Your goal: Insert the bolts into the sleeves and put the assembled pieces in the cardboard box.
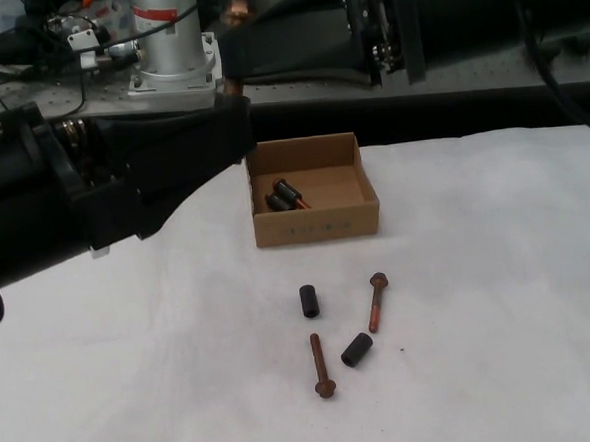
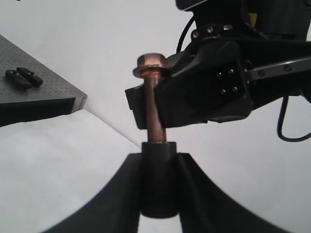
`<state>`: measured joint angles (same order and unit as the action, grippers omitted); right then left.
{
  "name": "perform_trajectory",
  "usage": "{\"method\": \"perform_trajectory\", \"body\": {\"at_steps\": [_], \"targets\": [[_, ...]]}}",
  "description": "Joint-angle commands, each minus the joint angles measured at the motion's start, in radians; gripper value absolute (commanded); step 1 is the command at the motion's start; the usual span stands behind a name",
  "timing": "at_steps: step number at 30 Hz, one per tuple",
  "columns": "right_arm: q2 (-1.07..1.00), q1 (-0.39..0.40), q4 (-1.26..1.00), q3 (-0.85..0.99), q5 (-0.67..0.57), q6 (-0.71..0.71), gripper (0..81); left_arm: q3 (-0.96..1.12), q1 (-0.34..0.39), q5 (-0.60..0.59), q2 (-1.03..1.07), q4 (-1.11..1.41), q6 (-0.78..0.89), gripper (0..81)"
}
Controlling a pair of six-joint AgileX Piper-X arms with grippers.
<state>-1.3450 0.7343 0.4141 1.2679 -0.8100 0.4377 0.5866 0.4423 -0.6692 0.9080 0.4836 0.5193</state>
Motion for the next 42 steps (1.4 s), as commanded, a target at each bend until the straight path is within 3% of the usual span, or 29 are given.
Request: {"method": "perform_trajectory", "body": {"at_steps": [1,6,8,11,13,16,23,29,33,37,42], "targets": [[0.000,0.002,0.030,0.001,-0.039,-0.004,2.9,0.015,-0.005,0.037,-0.009,0.071,-0.010,0.6],[0.000,0.002,0.030,0.001,-0.038,-0.004,1.8,0.015,-0.005,0.037,-0.009,0.071,-0.047,0.6],[0.000,0.002,0.030,0.001,-0.035,-0.004,13.0,0.015,-0.005,0.037,-0.009,0.071,-0.065,0.6],[0.000,0.002,0.030,0.001,-0.008,0.029,38.9,0.015,-0.005,0.037,-0.009,0.071,-0.071,0.6],[0.000,0.002,0.030,0.001,0.012,0.060,44.0,0.015,-0.005,0.037,-0.009,0.071,-0.076,0.6],[0.000,0.002,0.030,0.001,0.007,0.060,39.6,0.015,-0.005,0.037,-0.009,0.071,-0.080,0.6],[0.002,-0.025,0.148,0.001,-0.039,-0.010,39.4,0.015,-0.005,0.077,0.002,0.047,-0.147,0.6],[0.009,-0.119,0.472,0.001,0.025,-0.274,39.4,0.033,-0.005,0.104,0.153,0.038,-0.218,0.6],[0.009,-0.188,0.703,0.001,0.200,-0.471,38.9,0.116,-0.005,0.105,0.356,0.008,-0.260,0.6],[0.009,-0.249,0.870,0.001,0.423,-0.636,29.1,0.271,-0.007,0.105,0.589,-0.023,-0.292,0.6],[0.009,-0.292,0.898,0.001,0.573,-0.663,4.2,0.542,-0.024,0.105,0.886,-0.070,-0.292,0.6]]}}
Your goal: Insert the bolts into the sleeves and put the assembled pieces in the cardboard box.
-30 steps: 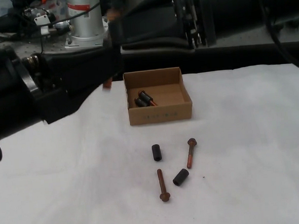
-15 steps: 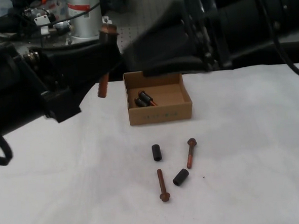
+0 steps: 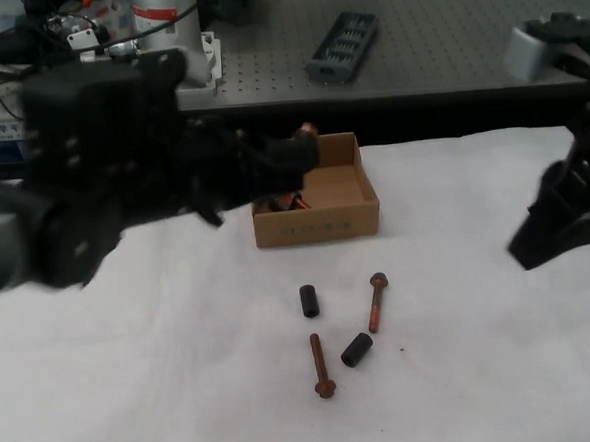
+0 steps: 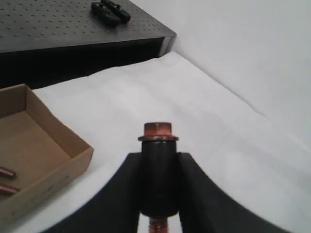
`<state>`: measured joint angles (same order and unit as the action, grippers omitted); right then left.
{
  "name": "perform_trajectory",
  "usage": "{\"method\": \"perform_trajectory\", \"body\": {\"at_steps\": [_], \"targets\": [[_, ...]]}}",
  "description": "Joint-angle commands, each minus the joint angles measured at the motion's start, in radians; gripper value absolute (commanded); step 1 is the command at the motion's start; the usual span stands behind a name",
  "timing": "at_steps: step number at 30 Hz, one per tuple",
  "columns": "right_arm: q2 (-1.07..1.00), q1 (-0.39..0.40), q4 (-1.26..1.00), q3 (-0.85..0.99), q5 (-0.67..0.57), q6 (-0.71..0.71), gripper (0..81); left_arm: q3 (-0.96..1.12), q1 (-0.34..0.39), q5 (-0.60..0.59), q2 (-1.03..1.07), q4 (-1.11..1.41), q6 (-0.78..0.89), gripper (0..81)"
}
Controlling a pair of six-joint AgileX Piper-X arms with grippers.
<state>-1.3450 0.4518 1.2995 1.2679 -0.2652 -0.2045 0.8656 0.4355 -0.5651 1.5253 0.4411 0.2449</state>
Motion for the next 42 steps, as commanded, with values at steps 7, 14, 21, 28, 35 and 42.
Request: {"method": "perform_trajectory", "body": {"at_steps": [7,14,21,28,35,42], "targets": [[0.009,-0.019,-0.004,0.001,0.028,-0.045,2.9,0.696,-0.047,0.000,0.601,-0.231,-0.020,0.6],[0.009,-0.019,-0.034,0.001,0.028,-0.045,2.9,0.993,-0.052,0.035,0.824,-0.359,-0.020,0.6],[0.009,-0.019,-0.033,0.001,0.023,-0.045,2.9,1.113,-0.052,0.038,0.918,-0.431,-0.020,19.3],[0.009,-0.019,-0.036,0.001,0.024,-0.045,2.9,1.113,-0.052,0.067,0.918,-0.472,-0.015,41.0],[0.009,-0.019,-0.036,0.001,0.024,-0.045,2.9,1.113,-0.052,0.021,0.861,-0.542,-0.002,36.1],[0.009,-0.019,-0.032,0.001,0.024,-0.045,2.9,1.113,-0.069,0.021,0.733,-0.872,-0.127,14.9]]}}
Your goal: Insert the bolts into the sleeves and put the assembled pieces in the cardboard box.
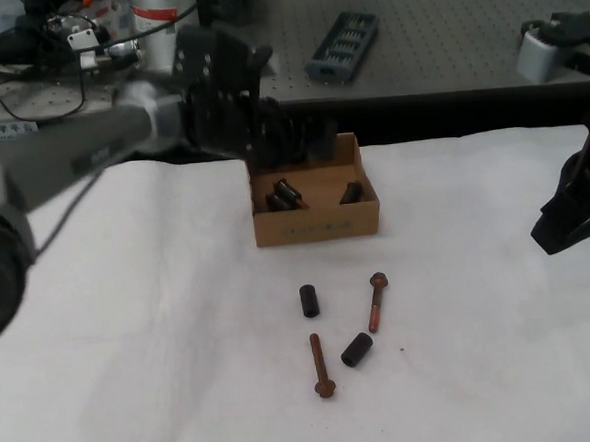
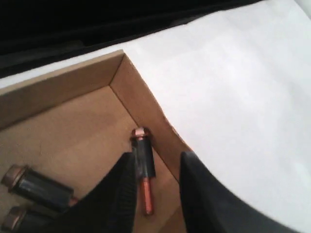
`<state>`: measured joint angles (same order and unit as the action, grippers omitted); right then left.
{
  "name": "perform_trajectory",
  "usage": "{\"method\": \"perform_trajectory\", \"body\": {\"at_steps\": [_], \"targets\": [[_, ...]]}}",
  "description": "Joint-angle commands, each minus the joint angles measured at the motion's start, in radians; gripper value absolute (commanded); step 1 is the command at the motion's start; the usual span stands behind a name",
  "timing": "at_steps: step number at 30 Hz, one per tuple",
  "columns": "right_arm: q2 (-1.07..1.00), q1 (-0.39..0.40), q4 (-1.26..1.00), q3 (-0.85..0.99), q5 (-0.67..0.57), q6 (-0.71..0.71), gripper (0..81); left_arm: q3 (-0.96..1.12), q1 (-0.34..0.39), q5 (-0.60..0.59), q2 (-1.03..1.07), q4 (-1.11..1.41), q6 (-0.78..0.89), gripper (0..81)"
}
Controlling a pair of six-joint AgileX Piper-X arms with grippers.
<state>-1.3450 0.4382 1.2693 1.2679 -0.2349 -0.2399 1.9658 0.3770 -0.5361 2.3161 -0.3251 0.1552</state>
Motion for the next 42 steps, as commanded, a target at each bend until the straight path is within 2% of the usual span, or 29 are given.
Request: {"method": "perform_trajectory", "body": {"at_steps": [1,4,7,11,13,18,24,29,32,38,42], "targets": [[0.009,-0.006,-0.001,0.001,-0.006,-0.010,2.9,0.013,-0.015,-0.008,-0.078,-0.168,-0.046,11.1],[0.009,-0.006,-0.002,0.001,-0.006,-0.008,2.9,0.013,-0.028,-0.007,-0.132,-0.352,-0.114,1.0],[0.009,-0.006,-0.002,0.001,-0.006,-0.008,2.9,0.013,-0.039,0.010,-0.185,-0.537,-0.206,0.6],[0.009,-0.006,-0.002,0.001,-0.006,-0.005,2.9,0.011,-0.042,0.109,-0.261,-0.700,-0.240,0.6],[0.009,-0.006,-0.002,0.001,-0.006,0.045,2.9,-0.008,-0.042,0.128,-0.308,-0.744,-0.250,0.6],[0.009,-0.006,-0.002,0.001,-0.006,0.231,2.9,-0.168,-0.042,0.120,-0.443,-0.760,-0.259,0.6],[0.009,-0.006,0.005,0.001,-0.006,0.271,2.9,-0.511,-0.042,0.120,-0.670,-0.729,-0.297,0.6],[0.009,-0.006,0.005,0.001,-0.006,0.274,2.9,-0.855,-0.042,0.120,-0.922,-0.653,-0.297,0.6],[0.009,-0.006,-0.017,0.001,-0.006,0.323,2.9,-1.001,-0.042,0.120,-1.090,-0.640,-0.297,0.6],[0.000,0.018,-0.172,0.001,-0.030,0.467,2.9,-1.156,-0.042,0.120,-1.364,-0.638,-0.266,0.6],[-0.025,0.097,-0.304,0.001,-0.030,0.529,2.4,-1.168,-0.042,0.145,-1.496,-0.639,-0.267,0.6]]}}
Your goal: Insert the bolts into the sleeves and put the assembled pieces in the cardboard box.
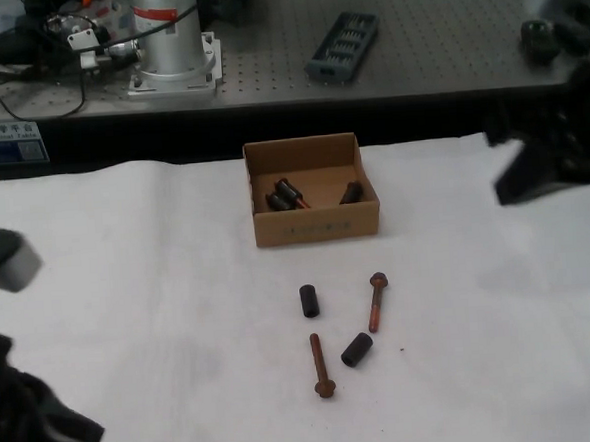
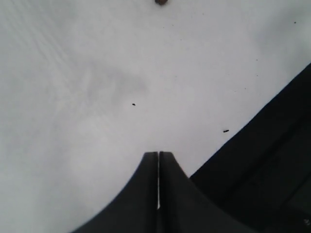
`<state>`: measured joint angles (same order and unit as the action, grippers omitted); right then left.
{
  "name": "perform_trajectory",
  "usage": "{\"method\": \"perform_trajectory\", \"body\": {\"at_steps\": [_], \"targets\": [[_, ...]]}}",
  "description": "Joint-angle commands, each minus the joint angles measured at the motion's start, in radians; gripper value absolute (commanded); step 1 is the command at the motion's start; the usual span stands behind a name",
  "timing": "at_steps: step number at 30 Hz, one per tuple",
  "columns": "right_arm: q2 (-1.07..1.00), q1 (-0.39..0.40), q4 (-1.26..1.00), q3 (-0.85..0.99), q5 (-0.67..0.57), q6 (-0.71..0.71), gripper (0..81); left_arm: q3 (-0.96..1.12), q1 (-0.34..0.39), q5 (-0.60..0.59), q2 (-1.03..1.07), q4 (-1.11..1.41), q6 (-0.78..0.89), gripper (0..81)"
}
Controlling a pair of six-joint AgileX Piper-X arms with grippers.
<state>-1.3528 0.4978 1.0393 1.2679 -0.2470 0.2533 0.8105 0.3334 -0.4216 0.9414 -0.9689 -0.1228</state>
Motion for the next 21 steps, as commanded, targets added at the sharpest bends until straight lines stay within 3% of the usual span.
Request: {"method": "perform_trajectory", "body": {"at_steps": [1,3,8,10,21], "targets": [[-0.030,0.062,-0.102,0.001,-0.018,0.061,1.3,-0.013,0.001,0.040,-0.140,0.007,0.011,0.6],[-0.064,0.105,-0.146,0.001,-0.018,0.105,3.3,-0.013,0.001,0.068,-0.181,0.016,0.011,0.6],[-0.194,0.174,-0.250,0.003,0.035,0.191,26.8,-0.013,0.001,0.082,-0.240,0.051,0.011,0.6],[-0.259,0.174,-0.283,0.008,0.054,0.235,31.5,-0.013,0.001,0.082,-0.250,0.052,0.011,0.6],[-0.604,0.154,-0.268,0.153,0.115,0.273,29.2,-0.013,0.001,0.082,-0.259,0.052,0.011,0.6]]}}
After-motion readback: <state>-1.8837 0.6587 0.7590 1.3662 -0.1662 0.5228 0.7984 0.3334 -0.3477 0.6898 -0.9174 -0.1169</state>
